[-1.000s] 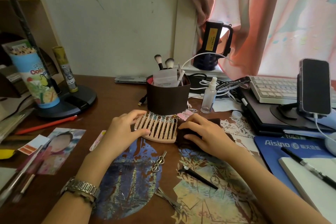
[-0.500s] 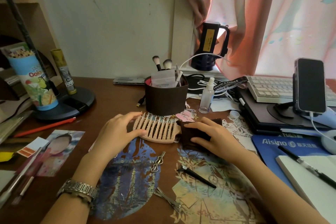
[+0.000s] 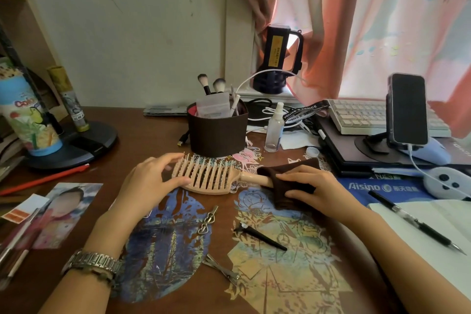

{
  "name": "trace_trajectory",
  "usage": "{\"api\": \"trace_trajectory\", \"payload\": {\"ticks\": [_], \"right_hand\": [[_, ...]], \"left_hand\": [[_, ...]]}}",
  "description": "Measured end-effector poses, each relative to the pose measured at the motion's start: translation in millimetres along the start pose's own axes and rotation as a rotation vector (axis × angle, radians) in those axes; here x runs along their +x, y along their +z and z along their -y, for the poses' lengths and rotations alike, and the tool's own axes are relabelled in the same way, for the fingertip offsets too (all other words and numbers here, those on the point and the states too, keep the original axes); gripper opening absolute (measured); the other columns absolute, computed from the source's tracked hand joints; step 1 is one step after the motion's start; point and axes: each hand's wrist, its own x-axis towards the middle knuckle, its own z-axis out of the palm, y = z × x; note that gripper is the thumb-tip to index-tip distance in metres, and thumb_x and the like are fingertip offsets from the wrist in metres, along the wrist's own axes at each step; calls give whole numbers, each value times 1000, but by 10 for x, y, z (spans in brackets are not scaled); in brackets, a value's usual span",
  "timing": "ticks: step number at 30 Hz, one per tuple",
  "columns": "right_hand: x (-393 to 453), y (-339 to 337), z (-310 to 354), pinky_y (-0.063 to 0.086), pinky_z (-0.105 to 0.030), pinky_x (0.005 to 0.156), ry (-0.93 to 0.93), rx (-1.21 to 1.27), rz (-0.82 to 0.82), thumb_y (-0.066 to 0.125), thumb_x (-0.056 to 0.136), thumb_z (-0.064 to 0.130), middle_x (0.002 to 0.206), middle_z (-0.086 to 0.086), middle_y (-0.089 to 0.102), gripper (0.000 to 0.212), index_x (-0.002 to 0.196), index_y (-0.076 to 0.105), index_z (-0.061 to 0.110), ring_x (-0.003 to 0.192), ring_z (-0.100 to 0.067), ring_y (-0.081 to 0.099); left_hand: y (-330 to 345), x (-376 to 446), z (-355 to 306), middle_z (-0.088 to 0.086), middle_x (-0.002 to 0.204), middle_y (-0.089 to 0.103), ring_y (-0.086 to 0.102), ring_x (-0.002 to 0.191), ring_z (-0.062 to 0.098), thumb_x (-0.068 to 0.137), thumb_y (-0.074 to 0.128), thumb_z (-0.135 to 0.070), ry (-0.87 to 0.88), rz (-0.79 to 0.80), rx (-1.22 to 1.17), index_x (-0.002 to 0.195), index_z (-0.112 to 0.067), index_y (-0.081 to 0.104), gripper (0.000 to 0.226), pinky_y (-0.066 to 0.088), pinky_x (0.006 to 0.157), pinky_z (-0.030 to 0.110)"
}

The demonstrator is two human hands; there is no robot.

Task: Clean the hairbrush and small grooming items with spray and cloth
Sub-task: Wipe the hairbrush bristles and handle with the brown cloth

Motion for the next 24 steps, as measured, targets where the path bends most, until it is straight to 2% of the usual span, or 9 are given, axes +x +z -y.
{"api": "trace_trajectory", "payload": {"ticks": [7, 12, 15, 17, 19, 22, 24], "right_hand": [[-73, -45, -9, 51, -34, 92, 50, -41, -14, 69, 83, 31, 121, 13, 63, 49, 124, 50, 47, 108, -3, 59], [-81, -71, 36, 52, -37, 92, 104, -23, -6, 73, 80, 27, 120, 14, 64, 51, 124, 53, 44, 106, -4, 60], [-13, -151, 102, 52, -35, 90, 136, -10, 40, 72, 77, 39, 112, 19, 65, 42, 118, 62, 42, 102, -1, 60], [74, -197, 184, 52, -33, 80, 137, -60, 35, 67, 74, 54, 99, 20, 65, 35, 108, 64, 43, 91, -1, 58], [175, -194, 303, 47, -27, 70, 106, -110, 1, 62, 74, 59, 87, 19, 61, 27, 95, 61, 40, 81, -3, 55], [340, -107, 507, 47, -22, 78, 52, -137, -2, 59, 76, 60, 99, 18, 64, 38, 103, 63, 33, 91, -1, 56], [443, -6, 592, 48, -21, 78, 40, -156, 18, 60, 77, 60, 100, 18, 63, 38, 103, 63, 32, 92, 0, 56]], "left_hand": [[-6, -9, -5, 0, 120, 59, 48, 113, 18, 79, 66, -49, 4, 1, -10, 137, -36, 42, 64, 38, 83, 32], [-19, -12, 21, -1, 120, 59, 49, 112, 17, 78, 67, -49, 0, 21, -50, 137, -37, 43, 65, 41, 87, 35], [-22, -2, 44, -1, 124, 58, 51, 113, 16, 75, 68, -52, -2, 55, -91, 137, -39, 41, 69, 46, 92, 40], [-30, -5, 40, -1, 127, 56, 51, 116, 17, 76, 69, -49, -4, 75, -101, 138, -38, 39, 70, 46, 95, 41], [-39, -9, 37, -2, 130, 54, 48, 118, 17, 76, 70, -47, 9, 91, -118, 139, -37, 38, 71, 45, 97, 41], [-60, -23, 37, -5, 133, 50, 44, 115, 10, 77, 72, -41, 43, 113, -143, 140, -37, 37, 72, 43, 99, 41], [-70, -31, 51, -8, 133, 50, 41, 111, 4, 77, 73, -38, 55, 115, -167, 139, -37, 38, 72, 43, 100, 40]]}}
